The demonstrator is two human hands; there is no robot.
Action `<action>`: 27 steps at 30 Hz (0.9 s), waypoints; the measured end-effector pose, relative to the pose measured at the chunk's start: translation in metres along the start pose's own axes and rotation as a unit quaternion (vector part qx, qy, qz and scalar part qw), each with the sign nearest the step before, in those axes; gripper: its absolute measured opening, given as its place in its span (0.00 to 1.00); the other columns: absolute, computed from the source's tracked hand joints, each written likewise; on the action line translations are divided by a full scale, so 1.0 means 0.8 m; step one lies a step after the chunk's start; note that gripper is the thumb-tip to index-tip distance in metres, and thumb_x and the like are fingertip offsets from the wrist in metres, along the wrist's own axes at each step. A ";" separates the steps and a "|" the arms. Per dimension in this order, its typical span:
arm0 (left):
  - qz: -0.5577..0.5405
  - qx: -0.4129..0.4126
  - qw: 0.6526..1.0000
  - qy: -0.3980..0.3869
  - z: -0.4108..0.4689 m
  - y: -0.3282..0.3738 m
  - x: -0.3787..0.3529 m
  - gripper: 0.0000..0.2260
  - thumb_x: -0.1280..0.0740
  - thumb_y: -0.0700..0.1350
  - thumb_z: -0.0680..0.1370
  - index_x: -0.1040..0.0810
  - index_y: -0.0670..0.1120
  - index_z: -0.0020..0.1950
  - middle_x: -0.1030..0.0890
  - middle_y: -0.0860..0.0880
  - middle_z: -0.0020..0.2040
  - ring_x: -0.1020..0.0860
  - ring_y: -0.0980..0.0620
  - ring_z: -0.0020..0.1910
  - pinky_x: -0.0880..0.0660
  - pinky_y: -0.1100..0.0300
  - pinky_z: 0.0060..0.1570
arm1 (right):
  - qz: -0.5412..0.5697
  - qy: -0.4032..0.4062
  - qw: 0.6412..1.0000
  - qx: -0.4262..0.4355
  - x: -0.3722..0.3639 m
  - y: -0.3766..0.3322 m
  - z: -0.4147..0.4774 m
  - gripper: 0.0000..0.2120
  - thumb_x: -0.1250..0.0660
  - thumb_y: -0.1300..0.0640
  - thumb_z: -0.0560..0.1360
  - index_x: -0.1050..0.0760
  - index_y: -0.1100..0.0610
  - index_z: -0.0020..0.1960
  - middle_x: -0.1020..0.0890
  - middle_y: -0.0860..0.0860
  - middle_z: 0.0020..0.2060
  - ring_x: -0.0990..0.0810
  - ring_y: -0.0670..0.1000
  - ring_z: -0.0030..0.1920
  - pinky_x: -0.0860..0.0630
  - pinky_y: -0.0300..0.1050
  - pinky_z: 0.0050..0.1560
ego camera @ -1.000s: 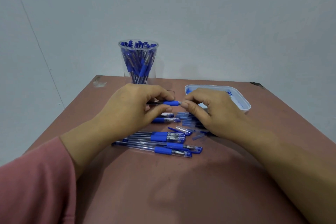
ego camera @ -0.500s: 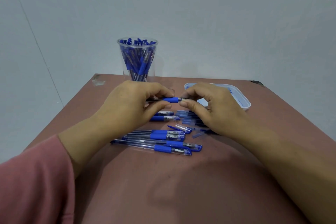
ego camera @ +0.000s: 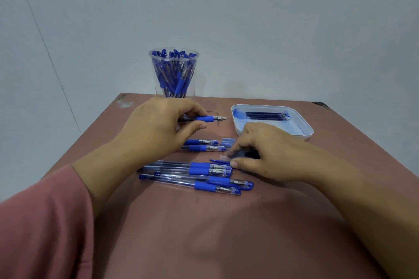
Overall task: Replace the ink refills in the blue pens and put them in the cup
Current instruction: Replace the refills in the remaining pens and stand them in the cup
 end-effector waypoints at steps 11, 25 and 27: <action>-0.008 0.009 1.000 -0.017 0.000 -0.001 -0.003 0.11 0.34 0.59 0.72 0.20 0.60 0.52 0.19 0.63 0.42 0.21 0.60 0.40 0.21 0.55 0.43 | 0.075 0.095 0.993 -0.006 0.024 0.006 -0.001 0.04 0.30 0.50 0.74 0.25 0.46 0.46 0.22 0.41 0.37 0.24 0.40 0.41 0.28 0.33 0.41; -0.029 -0.012 0.998 -0.046 -0.003 0.007 -0.010 0.11 0.32 0.58 0.73 0.19 0.59 0.53 0.19 0.63 0.41 0.20 0.59 0.39 0.21 0.56 0.42 | 0.111 0.188 0.976 0.020 0.046 0.013 -0.002 0.04 0.31 0.53 0.75 0.23 0.45 0.48 0.21 0.38 0.38 0.24 0.39 0.45 0.31 0.29 0.47; -0.027 -0.010 0.998 -0.047 -0.003 0.006 -0.012 0.10 0.31 0.56 0.73 0.19 0.59 0.53 0.18 0.62 0.41 0.20 0.58 0.39 0.21 0.55 0.42 | 0.121 0.192 0.973 0.036 0.046 0.009 -0.001 0.04 0.31 0.54 0.75 0.23 0.46 0.48 0.21 0.39 0.39 0.23 0.39 0.45 0.30 0.29 0.47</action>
Point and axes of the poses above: each hand's wrist, its own z-axis towards the middle knuckle, its own x-axis out of the back of the hand, y = z × x, the point moved 9 cm from there along z, towards the middle knuckle
